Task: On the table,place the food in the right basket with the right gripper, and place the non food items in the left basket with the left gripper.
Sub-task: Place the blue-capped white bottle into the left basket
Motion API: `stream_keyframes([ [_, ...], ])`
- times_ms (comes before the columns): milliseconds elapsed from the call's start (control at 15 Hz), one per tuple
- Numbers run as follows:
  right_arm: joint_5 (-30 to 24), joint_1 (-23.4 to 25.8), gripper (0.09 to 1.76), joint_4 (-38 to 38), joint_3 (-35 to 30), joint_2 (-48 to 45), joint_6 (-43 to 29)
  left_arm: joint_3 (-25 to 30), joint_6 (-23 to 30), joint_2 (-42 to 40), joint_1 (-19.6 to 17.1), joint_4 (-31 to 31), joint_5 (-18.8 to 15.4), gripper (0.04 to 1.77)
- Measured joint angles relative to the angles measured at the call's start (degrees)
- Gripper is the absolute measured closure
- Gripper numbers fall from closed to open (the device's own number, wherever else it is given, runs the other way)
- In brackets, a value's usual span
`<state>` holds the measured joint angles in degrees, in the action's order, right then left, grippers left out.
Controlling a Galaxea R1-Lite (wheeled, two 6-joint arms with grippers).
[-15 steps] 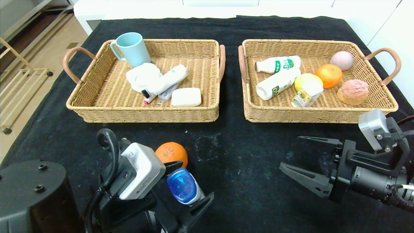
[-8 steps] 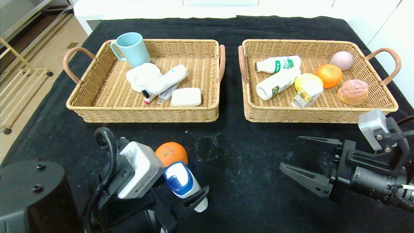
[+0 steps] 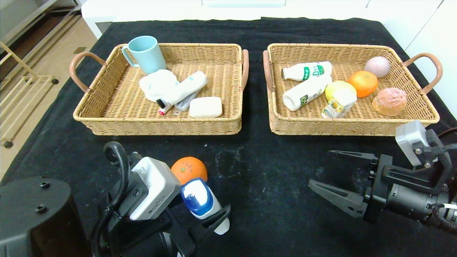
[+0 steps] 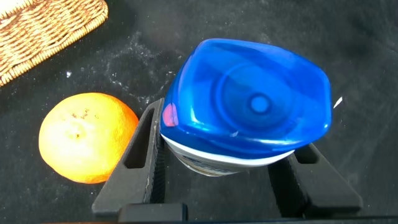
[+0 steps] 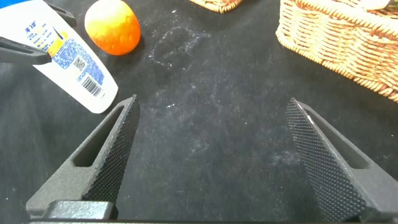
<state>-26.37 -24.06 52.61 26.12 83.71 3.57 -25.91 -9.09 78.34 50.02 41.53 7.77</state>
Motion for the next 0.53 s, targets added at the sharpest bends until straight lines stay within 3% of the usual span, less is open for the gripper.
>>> stream_keyframes([
  [533,0.0,0.0,0.14,0.0,-0.1,0.0,0.0,-0.1,0.1,-0.5,0.0,-0.5,0.1,0.86],
])
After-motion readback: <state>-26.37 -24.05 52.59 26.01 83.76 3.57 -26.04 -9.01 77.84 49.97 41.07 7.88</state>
